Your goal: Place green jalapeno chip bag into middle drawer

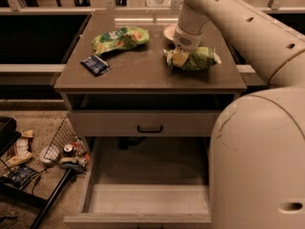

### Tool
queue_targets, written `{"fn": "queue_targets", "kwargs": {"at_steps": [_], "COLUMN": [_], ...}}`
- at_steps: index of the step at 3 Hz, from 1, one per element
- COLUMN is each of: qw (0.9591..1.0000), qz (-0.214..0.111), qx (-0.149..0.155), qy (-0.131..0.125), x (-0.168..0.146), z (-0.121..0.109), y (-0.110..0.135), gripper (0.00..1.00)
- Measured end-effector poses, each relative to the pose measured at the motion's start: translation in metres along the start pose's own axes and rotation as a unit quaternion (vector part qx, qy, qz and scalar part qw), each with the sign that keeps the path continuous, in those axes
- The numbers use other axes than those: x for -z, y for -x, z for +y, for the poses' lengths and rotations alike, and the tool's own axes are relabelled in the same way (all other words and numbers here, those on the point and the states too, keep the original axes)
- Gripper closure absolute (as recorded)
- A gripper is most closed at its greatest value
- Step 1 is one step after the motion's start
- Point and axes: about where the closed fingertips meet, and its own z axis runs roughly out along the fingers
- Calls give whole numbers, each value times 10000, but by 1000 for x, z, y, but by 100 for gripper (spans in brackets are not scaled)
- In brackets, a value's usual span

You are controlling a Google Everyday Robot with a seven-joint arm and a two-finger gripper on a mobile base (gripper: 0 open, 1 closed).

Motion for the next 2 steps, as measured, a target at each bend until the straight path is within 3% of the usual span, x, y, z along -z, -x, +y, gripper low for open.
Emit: {"fn": "queue_targets", "kwargs": {"at_steps": [2], "qw": [10000], "qz": [0], "qx": [0], "qy": [0], "x": [0], "z": [0], "y": [0], "gripper": [13]}}
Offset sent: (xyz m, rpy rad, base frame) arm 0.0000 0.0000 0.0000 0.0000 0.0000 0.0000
